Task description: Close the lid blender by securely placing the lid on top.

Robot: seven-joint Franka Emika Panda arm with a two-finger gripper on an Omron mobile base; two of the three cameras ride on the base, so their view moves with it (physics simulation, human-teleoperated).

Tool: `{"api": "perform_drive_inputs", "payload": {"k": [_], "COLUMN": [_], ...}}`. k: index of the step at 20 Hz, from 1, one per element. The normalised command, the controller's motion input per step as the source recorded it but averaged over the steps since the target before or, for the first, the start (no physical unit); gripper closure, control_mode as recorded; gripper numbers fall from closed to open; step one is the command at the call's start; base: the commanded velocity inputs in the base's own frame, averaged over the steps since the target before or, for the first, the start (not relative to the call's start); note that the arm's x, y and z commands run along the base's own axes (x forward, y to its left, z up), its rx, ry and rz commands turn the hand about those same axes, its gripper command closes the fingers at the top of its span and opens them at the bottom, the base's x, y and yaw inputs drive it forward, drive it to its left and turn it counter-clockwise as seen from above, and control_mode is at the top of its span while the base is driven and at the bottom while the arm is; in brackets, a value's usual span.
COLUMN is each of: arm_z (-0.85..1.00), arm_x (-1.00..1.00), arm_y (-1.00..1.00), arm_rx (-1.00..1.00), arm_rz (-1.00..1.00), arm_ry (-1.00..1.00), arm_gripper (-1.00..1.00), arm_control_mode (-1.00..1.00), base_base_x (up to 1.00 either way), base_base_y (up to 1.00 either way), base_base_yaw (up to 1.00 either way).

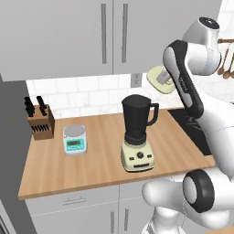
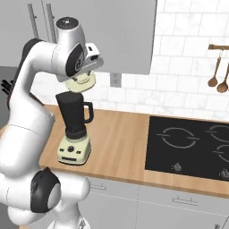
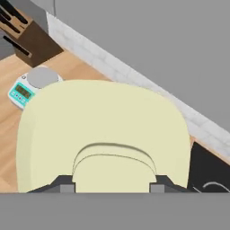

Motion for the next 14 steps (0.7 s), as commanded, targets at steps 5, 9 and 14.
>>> {"api": "perform_drive_inputs", "payload": {"k": [5,9,14], "arm_z": [0.08,-0.45,-0.23], "arm_x": [0.00,0.00,0.06], "arm_y": [0.69,0.13,0.07], "arm_rx": [-0.17,-0.17,-0.07], "arm_rz": [0.00,0.03,0.07], "arm_ry": [0.03,0.04,0.05], "arm_gripper": [1.00,1.00,1.00], "arm_control_mode": [-1.00,-1.00,-1.00], "base_base_x": [0.00,0.00,0.00], "base_base_y": [0.00,0.00,0.00], "base_base_yaw": [0.00,0.00,0.00]}}
